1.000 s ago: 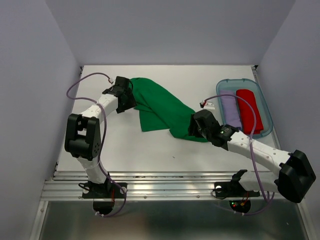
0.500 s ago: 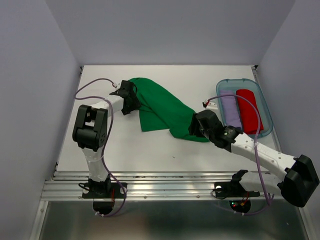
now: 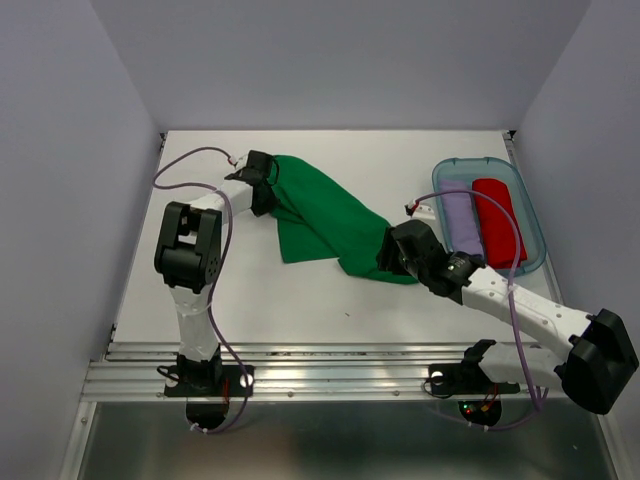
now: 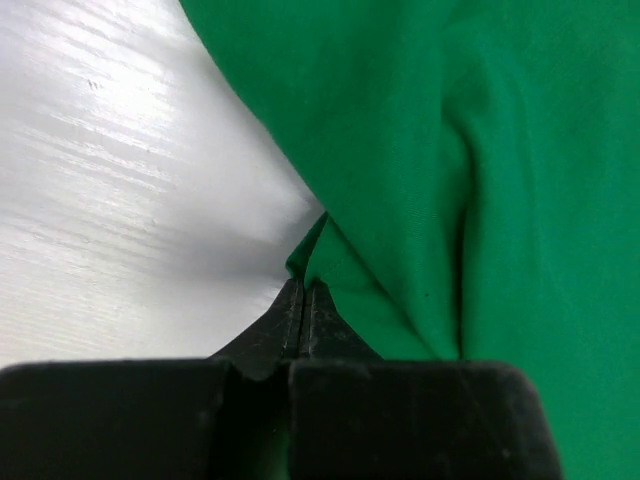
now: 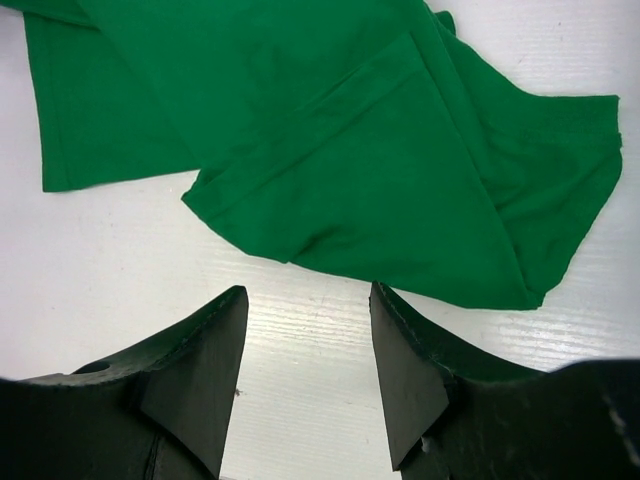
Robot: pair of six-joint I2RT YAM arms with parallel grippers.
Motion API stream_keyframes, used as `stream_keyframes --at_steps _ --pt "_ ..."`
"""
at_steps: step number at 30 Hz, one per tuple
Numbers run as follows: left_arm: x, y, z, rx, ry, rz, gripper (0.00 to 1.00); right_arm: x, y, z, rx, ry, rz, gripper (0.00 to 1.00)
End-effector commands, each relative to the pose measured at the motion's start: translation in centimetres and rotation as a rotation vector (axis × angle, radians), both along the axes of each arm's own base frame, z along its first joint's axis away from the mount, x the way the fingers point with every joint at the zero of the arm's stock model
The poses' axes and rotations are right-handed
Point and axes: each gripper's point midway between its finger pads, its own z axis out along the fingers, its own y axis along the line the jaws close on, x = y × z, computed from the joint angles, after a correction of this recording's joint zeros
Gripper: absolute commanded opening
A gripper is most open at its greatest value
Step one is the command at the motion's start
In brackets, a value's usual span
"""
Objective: Roll the t-shirts
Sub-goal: Flatten out the T-shirt at the center of the board.
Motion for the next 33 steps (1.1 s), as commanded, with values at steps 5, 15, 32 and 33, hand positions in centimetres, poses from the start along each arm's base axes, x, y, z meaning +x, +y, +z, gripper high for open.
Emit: stream_keyframes --at_steps 5,15,32,33 --pt "1.3 1.5 12.4 0.068 -0.209 0.003 0.00 0.4 0.3 0.9 0.028 -0.021 -0.011 0.58" --pt "-9.1 2.9 19.9 0.003 -0.308 -0.081 0.00 1.8 1.1 1.4 -0.035 -0.007 0.004 0.61" --pt "-14.0 2.8 13.2 -0.046 -0.182 -0.121 0.00 10.6 3.6 -3.2 -0.246 0.075 0.074 0.54" --pt "-14.0 2.8 13.2 -0.047 -0.182 -0.120 0.00 10.8 3.8 -3.4 -0.249 0.077 0.083 0.54"
